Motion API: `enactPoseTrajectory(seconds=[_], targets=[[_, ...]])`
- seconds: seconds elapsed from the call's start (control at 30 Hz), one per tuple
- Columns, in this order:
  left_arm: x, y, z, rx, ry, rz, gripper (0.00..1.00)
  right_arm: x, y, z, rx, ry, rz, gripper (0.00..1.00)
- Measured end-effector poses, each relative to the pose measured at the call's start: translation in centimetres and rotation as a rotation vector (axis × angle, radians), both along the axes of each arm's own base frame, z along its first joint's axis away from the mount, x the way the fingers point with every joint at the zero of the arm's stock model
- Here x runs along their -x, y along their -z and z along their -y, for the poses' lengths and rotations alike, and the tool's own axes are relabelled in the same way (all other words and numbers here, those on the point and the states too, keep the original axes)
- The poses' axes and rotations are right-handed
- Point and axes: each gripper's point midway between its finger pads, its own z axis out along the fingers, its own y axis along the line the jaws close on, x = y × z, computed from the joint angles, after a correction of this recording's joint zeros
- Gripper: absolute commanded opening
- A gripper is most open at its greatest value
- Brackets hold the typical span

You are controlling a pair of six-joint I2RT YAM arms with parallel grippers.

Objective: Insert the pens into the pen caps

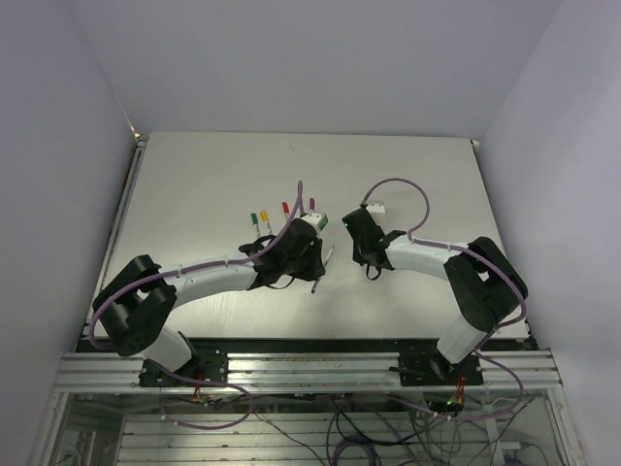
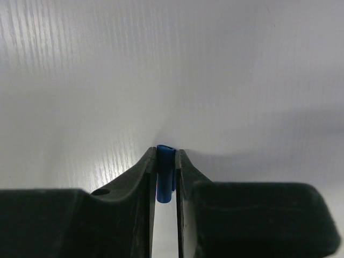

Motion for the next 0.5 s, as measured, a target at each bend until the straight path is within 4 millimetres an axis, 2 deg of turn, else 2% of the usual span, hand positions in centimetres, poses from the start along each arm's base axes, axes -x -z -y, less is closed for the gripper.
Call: enactPoseTrajectory(seconds=[0.3, 0.5], targets=[[0.0, 0.3, 0.2, 0.002, 0.008, -0.005, 0.07, 2.4, -0.9, 1.9, 0.066, -0.001, -0.050, 0.00], [0.2, 0.1, 0.4, 0.030, 0.037, 0.026, 0.07, 1.6, -5.3, 1.3, -0.053, -0.011, 0.113, 0.00]])
